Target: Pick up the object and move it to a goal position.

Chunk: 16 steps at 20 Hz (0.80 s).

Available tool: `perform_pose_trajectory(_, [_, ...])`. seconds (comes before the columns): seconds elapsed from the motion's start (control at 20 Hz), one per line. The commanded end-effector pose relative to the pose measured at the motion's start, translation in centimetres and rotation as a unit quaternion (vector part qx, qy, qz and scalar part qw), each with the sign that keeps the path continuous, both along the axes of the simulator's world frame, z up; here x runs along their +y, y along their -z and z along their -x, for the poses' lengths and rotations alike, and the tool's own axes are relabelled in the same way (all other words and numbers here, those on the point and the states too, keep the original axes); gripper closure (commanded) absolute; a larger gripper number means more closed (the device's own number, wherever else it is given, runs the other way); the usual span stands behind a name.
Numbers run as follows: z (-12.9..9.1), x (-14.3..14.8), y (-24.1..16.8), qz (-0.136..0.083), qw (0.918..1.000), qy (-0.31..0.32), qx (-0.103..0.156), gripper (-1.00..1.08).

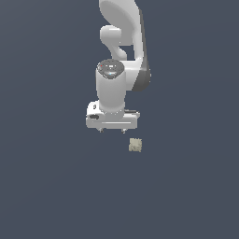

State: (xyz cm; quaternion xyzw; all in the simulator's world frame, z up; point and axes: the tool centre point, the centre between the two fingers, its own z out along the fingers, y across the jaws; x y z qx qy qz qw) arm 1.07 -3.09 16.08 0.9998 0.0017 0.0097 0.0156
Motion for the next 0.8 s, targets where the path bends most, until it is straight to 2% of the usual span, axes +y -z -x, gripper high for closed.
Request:
perform_pose_trajectory(0.0, [-0.1, 0.8, 0.5, -0.001, 1.0000, 0.004, 0.001, -0.92])
perform_pose_trajectory(0.75, [-0.4, 9.8, 6.1, -0.014, 0.9981, 0.059, 0.007, -0.92])
